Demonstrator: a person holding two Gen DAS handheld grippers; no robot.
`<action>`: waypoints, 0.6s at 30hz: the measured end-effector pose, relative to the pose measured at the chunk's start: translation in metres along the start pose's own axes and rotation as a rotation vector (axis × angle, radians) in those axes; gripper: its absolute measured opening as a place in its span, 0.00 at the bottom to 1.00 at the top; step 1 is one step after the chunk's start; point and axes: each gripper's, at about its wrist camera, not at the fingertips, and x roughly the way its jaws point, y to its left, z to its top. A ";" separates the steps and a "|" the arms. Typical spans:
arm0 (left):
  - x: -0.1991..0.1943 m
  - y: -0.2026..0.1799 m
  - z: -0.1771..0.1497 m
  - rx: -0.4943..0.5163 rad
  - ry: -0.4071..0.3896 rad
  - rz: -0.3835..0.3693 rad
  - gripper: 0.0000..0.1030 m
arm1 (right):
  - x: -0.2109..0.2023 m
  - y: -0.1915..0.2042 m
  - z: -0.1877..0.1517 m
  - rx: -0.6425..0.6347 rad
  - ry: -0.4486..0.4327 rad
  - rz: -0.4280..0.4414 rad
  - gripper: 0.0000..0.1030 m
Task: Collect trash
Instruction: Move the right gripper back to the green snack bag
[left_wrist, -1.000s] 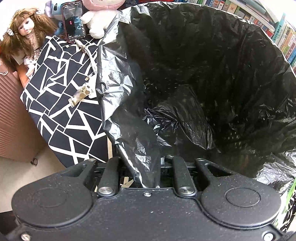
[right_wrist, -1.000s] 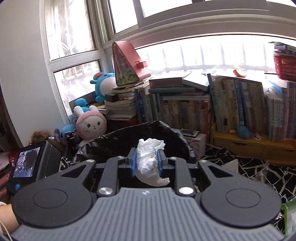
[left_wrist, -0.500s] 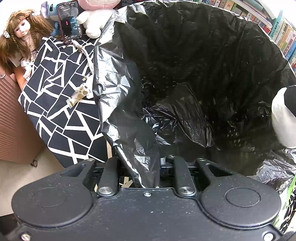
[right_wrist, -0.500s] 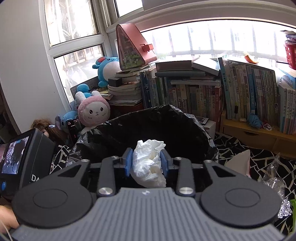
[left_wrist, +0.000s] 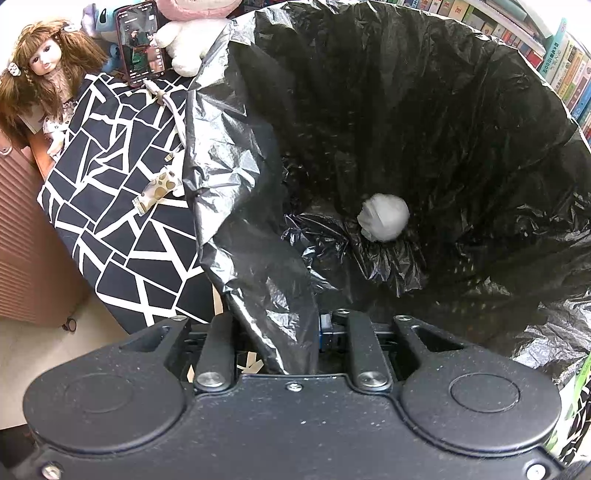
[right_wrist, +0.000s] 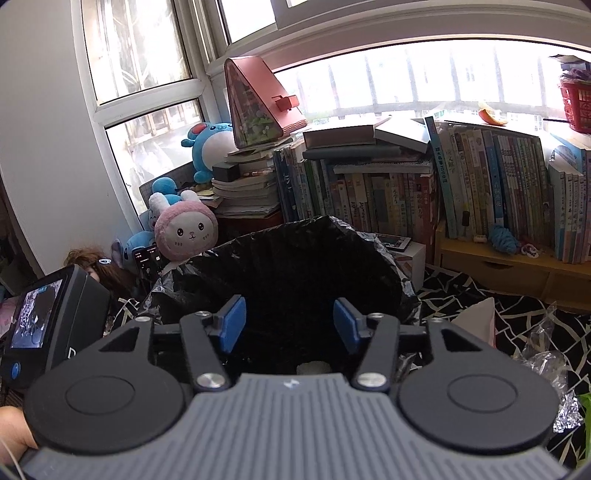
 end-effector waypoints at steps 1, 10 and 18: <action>0.000 0.000 0.000 -0.001 0.000 0.000 0.19 | -0.002 -0.001 0.000 0.001 -0.003 -0.002 0.68; 0.000 0.000 -0.001 -0.001 -0.001 0.001 0.19 | -0.018 -0.020 0.002 0.029 -0.046 -0.044 0.77; -0.001 -0.001 0.000 -0.001 -0.001 -0.001 0.19 | -0.033 -0.050 -0.004 0.075 -0.066 -0.129 0.82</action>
